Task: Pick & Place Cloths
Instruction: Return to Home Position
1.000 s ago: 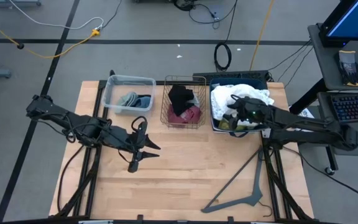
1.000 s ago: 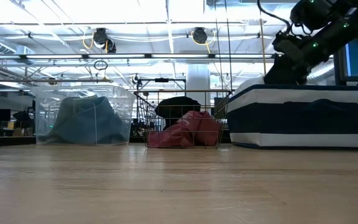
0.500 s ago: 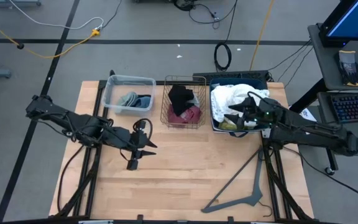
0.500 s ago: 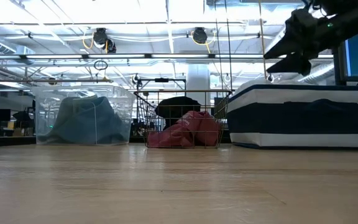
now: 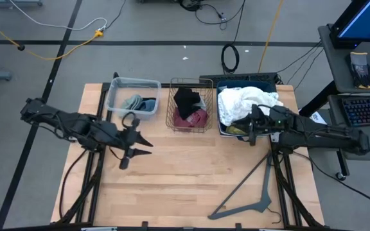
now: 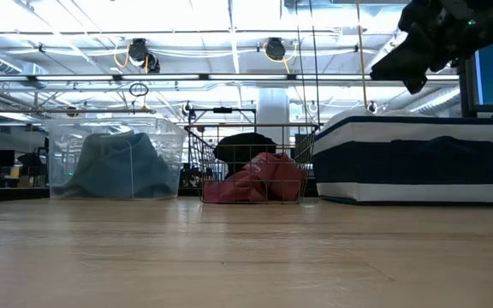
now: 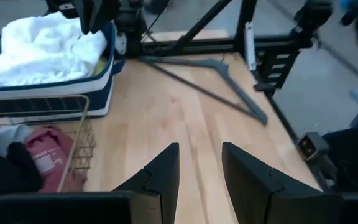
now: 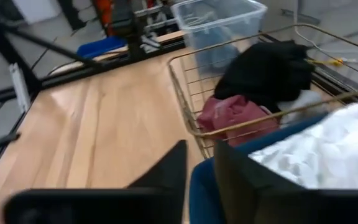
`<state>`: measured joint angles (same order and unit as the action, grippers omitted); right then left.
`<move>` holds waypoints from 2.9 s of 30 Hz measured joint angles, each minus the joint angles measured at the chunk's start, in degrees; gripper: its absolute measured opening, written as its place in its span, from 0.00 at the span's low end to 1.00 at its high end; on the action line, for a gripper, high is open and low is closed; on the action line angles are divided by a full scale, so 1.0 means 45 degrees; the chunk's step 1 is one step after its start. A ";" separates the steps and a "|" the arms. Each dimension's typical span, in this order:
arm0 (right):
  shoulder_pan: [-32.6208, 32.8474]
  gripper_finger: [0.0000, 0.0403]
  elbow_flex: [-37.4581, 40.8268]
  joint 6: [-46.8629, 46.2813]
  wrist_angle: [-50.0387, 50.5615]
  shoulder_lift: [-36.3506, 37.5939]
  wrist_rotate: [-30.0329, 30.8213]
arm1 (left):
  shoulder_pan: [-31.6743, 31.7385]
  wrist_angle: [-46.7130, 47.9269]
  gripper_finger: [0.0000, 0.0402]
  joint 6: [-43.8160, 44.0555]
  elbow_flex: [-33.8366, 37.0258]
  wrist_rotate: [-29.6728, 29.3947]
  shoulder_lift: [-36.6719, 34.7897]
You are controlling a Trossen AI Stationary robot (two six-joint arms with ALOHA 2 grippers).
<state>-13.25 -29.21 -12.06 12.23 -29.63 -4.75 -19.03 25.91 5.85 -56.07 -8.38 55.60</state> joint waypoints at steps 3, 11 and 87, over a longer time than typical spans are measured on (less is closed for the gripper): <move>0.0618 0.03 0.0000 0.0536 -0.0067 0.0000 0.0015 | -0.0005 -0.1092 0.31 0.0015 0.1500 0.0233 -0.1212; 0.2043 0.00 -0.0005 0.1640 -0.0188 0.0109 0.0849 | 0.0000 -0.2505 0.31 -0.0390 0.4761 0.0239 -0.4616; 0.4219 0.00 0.4663 0.4521 -0.2385 0.4974 0.0044 | 0.1972 -0.6390 0.31 -0.2179 1.2272 0.0379 -1.2111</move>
<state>5.74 -8.23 8.28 1.50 -7.25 -4.56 -10.15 -2.84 -3.96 -0.84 -6.68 1.10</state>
